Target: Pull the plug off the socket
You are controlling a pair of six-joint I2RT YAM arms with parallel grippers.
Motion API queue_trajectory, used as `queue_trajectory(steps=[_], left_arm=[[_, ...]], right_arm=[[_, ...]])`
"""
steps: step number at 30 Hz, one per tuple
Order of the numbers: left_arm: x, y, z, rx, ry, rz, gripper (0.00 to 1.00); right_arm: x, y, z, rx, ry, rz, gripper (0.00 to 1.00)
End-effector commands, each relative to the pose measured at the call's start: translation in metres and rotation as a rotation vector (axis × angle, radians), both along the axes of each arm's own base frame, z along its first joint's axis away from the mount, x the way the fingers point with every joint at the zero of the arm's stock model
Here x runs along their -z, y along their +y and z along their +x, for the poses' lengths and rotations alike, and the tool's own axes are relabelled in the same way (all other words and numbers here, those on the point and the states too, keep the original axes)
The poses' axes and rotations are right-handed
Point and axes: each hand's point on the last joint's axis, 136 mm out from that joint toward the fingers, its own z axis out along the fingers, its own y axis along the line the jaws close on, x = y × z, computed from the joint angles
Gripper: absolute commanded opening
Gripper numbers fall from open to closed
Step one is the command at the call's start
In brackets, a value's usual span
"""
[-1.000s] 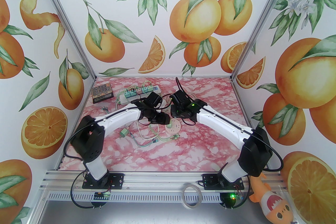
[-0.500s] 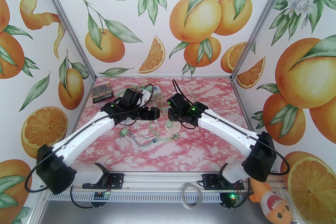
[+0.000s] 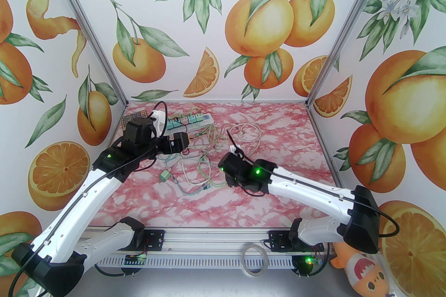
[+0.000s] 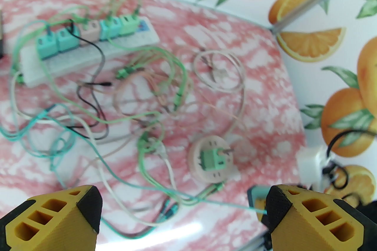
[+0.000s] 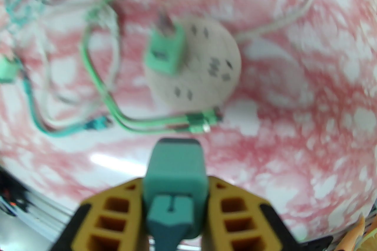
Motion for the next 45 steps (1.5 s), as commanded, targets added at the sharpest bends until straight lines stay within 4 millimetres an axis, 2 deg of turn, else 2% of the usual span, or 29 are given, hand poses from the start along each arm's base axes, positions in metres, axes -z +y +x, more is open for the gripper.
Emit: queue_trajectory(steps=[1, 4, 12, 13, 14, 18, 20, 22, 28, 31, 34, 37, 40, 45], left_arm=[[0.005, 0.015, -0.001, -0.055, -0.01, 0.041, 1.0], [0.008, 0.018, 0.0, -0.058, -0.003, 0.05, 1.0], [0.01, 0.023, -0.003, -0.061, 0.009, 0.066, 1.0], [0.01, 0.023, -0.004, -0.061, 0.011, 0.068, 1.0], [0.01, 0.024, -0.004, -0.059, 0.01, 0.068, 1.0], [0.011, 0.024, -0.005, -0.055, 0.013, 0.07, 1.0], [0.012, 0.024, -0.005, -0.054, 0.015, 0.073, 1.0], [0.015, 0.023, -0.003, -0.047, 0.026, 0.077, 1.0], [0.018, 0.017, -0.001, -0.025, 0.036, 0.064, 1.0], [0.02, 0.014, 0.0, -0.016, 0.041, 0.059, 1.0], [0.022, 0.012, 0.002, -0.007, 0.044, 0.054, 1.0], [0.026, 0.004, 0.004, 0.024, 0.046, 0.036, 1.0], [0.04, -0.005, 0.008, 0.051, 0.083, 0.02, 1.0], [0.068, -0.031, 0.009, 0.115, 0.14, 0.029, 0.92]], right_arm=[[0.014, -0.008, -0.003, 0.054, -0.037, -0.1, 0.26], [0.029, -0.004, -0.006, 0.027, -0.038, -0.237, 0.26], [0.057, 0.043, -0.018, -0.104, -0.042, -0.48, 0.28], [0.059, 0.047, -0.02, -0.115, -0.04, -0.491, 0.32], [0.063, 0.051, -0.021, -0.126, -0.031, -0.502, 0.41], [0.068, 0.059, -0.022, -0.15, -0.016, -0.503, 0.48], [0.069, 0.063, -0.022, -0.16, -0.011, -0.49, 0.55], [0.058, 0.08, -0.021, -0.21, -0.018, -0.418, 0.75], [0.04, 0.099, -0.024, -0.315, 0.004, -0.268, 0.99], [0.031, 0.099, -0.022, -0.33, 0.016, -0.19, 1.0], [0.017, 0.089, -0.011, -0.296, 0.009, -0.11, 1.0], [0.002, 0.072, 0.006, -0.23, -0.009, -0.028, 0.99], [-0.009, 0.053, 0.025, -0.155, -0.027, 0.048, 0.98], [-0.012, 0.016, 0.053, -0.001, -0.027, 0.153, 0.86]])
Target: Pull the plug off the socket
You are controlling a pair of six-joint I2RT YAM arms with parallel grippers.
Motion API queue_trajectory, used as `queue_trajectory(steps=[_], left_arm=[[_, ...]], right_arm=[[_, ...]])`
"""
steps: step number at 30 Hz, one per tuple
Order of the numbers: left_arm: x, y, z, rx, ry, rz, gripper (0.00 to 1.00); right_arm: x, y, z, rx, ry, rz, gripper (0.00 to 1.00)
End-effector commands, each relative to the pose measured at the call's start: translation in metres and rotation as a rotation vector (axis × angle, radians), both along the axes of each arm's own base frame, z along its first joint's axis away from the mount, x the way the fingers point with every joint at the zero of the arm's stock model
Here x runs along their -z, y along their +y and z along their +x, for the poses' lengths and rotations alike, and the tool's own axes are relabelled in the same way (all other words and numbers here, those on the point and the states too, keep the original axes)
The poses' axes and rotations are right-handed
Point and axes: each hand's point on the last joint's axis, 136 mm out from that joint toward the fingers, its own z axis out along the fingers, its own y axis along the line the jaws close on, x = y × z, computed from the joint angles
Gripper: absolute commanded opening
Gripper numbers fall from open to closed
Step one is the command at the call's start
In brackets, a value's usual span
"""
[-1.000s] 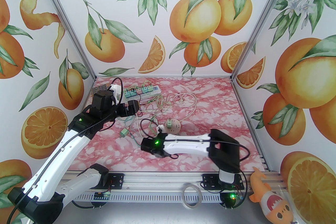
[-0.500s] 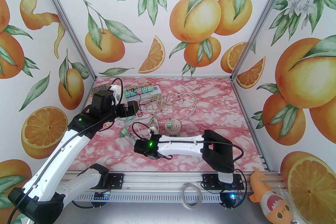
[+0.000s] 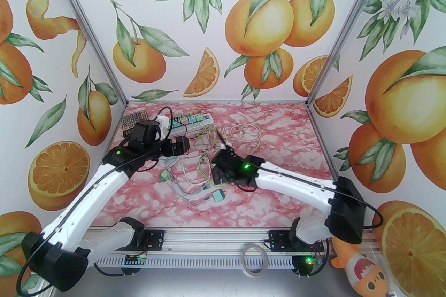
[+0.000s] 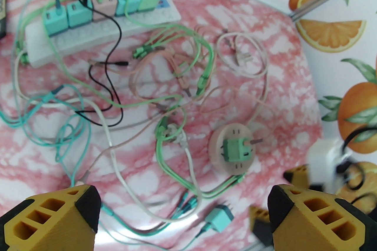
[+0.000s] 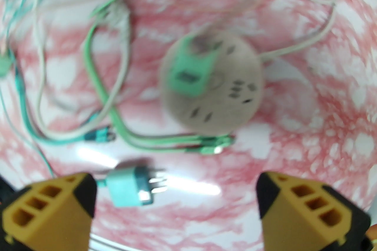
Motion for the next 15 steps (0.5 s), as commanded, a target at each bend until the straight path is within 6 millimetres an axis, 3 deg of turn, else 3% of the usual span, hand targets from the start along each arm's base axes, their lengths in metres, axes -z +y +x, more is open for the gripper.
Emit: queue_trajectory(steps=[1, 6, 15], left_arm=[[0.013, -0.027, 0.001, 0.076, 0.007, -0.006, 0.9], [0.046, -0.063, -0.002, 0.157, 0.076, 0.077, 0.78], [0.095, -0.134, -0.005, 0.276, 0.155, 0.206, 0.67]], right_arm=[[0.001, -0.011, 0.012, 0.067, 0.011, 0.118, 0.83], [0.013, -0.04, 0.032, 0.216, 0.038, 0.243, 0.63], [0.034, -0.073, 0.054, 0.353, 0.066, 0.372, 0.44]])
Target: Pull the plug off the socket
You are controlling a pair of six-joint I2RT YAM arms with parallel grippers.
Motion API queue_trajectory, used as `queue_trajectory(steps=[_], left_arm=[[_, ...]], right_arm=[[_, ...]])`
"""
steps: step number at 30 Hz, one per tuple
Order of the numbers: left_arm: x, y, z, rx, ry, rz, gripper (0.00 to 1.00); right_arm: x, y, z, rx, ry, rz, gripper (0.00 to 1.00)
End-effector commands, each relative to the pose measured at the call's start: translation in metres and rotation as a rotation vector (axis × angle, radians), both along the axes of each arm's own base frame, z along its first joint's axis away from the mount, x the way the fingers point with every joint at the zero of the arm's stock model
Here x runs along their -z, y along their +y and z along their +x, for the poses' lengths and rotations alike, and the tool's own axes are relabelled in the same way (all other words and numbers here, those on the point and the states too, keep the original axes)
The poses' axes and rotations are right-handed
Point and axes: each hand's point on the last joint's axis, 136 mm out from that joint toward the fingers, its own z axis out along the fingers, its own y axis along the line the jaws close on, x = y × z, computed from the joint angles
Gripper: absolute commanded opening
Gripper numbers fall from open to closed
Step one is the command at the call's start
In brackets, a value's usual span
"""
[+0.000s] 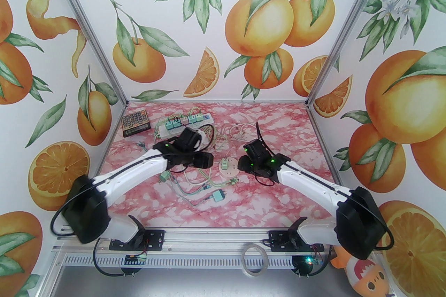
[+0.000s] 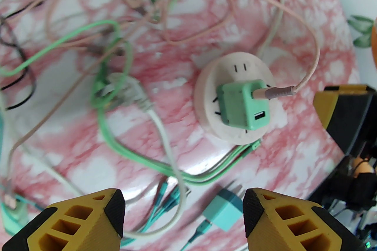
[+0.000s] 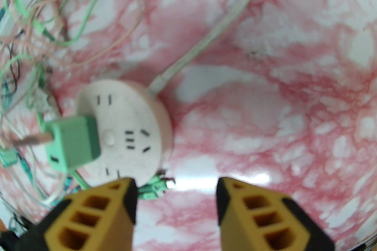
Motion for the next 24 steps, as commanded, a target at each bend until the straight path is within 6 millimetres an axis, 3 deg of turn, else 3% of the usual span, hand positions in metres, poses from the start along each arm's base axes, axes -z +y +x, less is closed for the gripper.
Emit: queue_trajectory(steps=[1, 5, 11, 17, 24], left_arm=[[0.001, -0.024, 0.011, 0.015, -0.024, 0.015, 0.66], [0.021, -0.046, 0.011, 0.052, 0.005, 0.062, 0.66], [0.046, -0.058, 0.019, 0.062, 0.036, 0.152, 0.62], [0.058, -0.065, 0.028, 0.073, 0.041, 0.182, 0.56], [0.063, -0.071, 0.033, 0.083, 0.049, 0.196, 0.41]], right_arm=[[-0.005, 0.007, 0.013, 0.013, -0.031, 0.117, 0.43], [0.001, 0.004, 0.019, 0.013, -0.015, 0.154, 0.4], [0.007, 0.011, 0.025, -0.04, 0.009, 0.184, 0.4], [0.021, 0.022, 0.03, -0.089, 0.06, 0.204, 0.4], [0.035, 0.038, 0.037, -0.133, 0.111, 0.25, 0.41]])
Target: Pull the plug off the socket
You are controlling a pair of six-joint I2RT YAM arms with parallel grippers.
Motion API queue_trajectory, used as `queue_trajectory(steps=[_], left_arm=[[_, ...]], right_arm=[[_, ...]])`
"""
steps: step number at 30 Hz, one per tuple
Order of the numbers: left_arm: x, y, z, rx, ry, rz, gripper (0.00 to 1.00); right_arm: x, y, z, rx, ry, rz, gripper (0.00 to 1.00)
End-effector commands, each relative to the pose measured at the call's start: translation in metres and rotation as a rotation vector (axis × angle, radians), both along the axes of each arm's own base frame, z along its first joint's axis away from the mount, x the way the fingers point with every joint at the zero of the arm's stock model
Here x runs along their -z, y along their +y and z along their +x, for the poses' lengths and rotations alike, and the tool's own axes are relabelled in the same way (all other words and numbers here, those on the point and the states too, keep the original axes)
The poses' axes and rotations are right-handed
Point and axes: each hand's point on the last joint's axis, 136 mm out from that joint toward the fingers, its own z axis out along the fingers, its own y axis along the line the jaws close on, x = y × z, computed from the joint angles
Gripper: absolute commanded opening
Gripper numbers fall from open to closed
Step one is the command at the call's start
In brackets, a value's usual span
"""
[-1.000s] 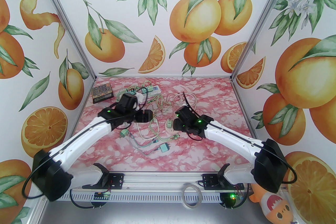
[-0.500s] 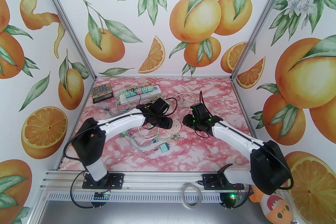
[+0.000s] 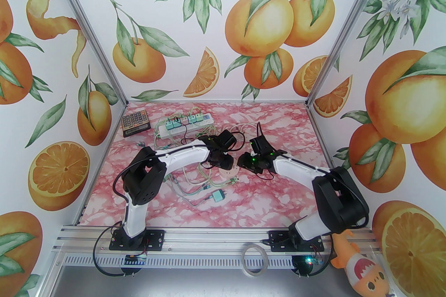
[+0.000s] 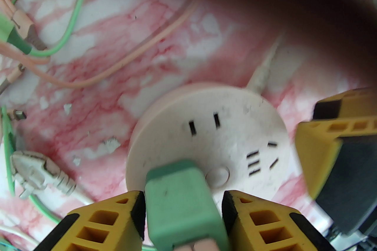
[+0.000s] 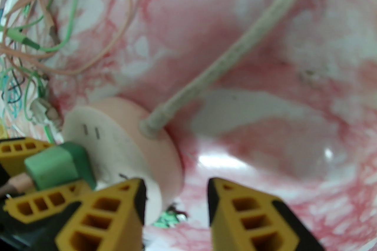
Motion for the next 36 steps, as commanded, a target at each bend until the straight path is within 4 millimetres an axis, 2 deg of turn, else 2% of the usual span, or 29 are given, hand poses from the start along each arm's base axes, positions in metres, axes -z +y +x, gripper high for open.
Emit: queue_trajectory(steps=[1, 6, 8, 18, 24, 36], left_arm=[[-0.002, -0.002, 0.005, 0.006, -0.006, 0.016, 0.38], [-0.001, -0.004, 0.005, 0.005, -0.004, 0.014, 0.31], [-0.001, -0.005, 0.004, 0.006, 0.0, 0.012, 0.21], [-0.005, -0.006, 0.005, 0.012, -0.016, 0.016, 0.16], [-0.006, -0.007, 0.003, 0.044, -0.047, 0.07, 0.14], [-0.007, -0.001, 0.004, 0.066, -0.088, 0.155, 0.1]], right_arm=[[-0.011, 0.017, 0.015, -0.047, -0.033, 0.071, 0.41], [-0.005, 0.027, 0.013, -0.083, -0.004, 0.111, 0.42], [0.003, 0.027, 0.009, -0.093, 0.024, 0.106, 0.42], [0.044, -0.003, -0.017, -0.08, 0.16, -0.067, 0.3], [0.05, -0.013, -0.023, -0.069, 0.186, -0.133, 0.29], [0.06, -0.018, -0.03, -0.083, 0.236, -0.229, 0.27]])
